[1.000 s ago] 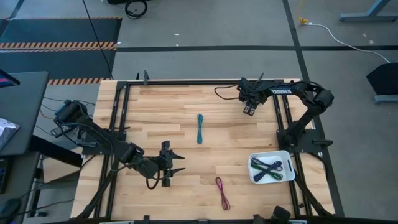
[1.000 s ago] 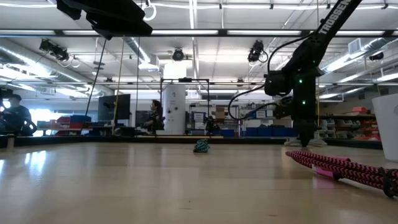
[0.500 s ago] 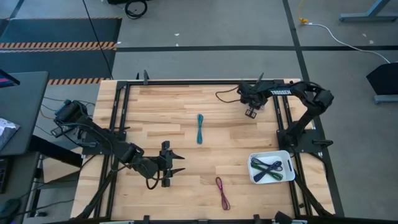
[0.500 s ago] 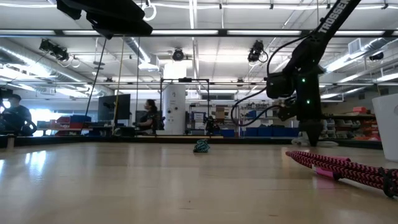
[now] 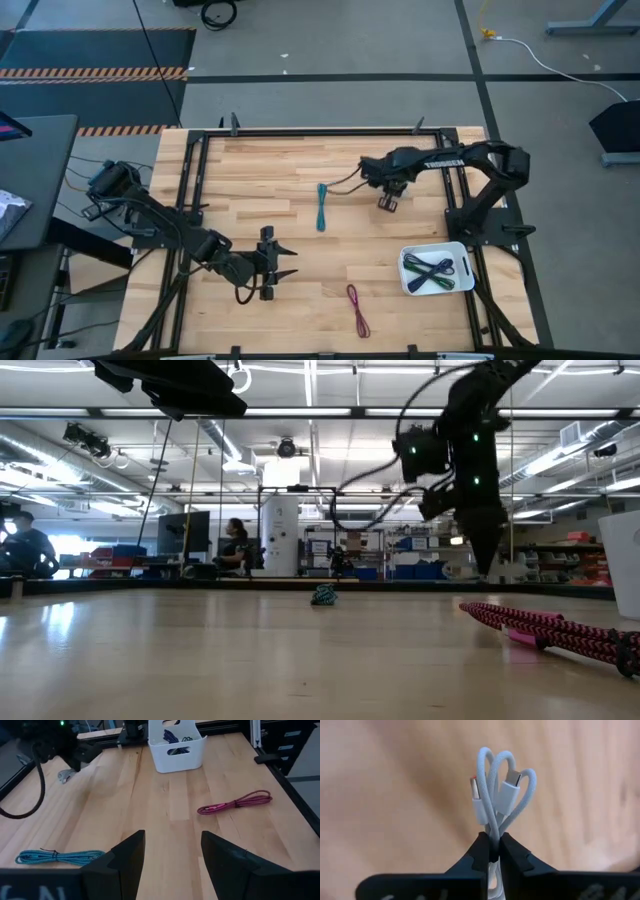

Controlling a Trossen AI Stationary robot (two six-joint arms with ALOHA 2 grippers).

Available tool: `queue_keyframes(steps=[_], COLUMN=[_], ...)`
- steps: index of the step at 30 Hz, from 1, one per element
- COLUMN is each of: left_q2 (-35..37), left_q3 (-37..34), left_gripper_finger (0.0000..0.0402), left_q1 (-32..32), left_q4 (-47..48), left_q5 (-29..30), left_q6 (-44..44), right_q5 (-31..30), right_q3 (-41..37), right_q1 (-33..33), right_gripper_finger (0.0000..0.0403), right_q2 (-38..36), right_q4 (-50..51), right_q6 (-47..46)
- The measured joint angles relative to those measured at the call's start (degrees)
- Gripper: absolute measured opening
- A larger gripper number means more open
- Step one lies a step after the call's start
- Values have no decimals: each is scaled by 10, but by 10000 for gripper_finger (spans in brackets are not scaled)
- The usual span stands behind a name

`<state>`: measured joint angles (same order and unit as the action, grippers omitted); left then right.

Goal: Pick and place USB-C Cables
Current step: Put the white charger cable into the white container

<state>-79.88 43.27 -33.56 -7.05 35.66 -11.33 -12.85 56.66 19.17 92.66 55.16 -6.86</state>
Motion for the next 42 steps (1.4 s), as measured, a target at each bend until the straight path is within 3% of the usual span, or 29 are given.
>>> queue_keyframes(steps=[11,16,21,34,40,42], left_q2=[0,0,0,0,0,0], left_q3=[0,0,0,0,0,0], left_gripper_finger=[201,201,201,201,201,201], left_q1=[0,0,0,0,-1,-1], left_q4=[0,0,0,0,0,0], left_q5=[-20,-20,-20,-25,-26,-26], left_q6=[16,26,38,42,31,31], right_q5=[94,101,142,216,239,239], right_q3=[98,145,156,155,114,96], right_q1=[-220,-315,-389,-508,-530,-531], right_gripper_finger=[23,23,23,23,25,48], right_q2=[0,0,-1,-1,-1,0], right_q4=[142,186,236,303,288,274], right_q6=[-181,-264,-357,-525,-536,-536])
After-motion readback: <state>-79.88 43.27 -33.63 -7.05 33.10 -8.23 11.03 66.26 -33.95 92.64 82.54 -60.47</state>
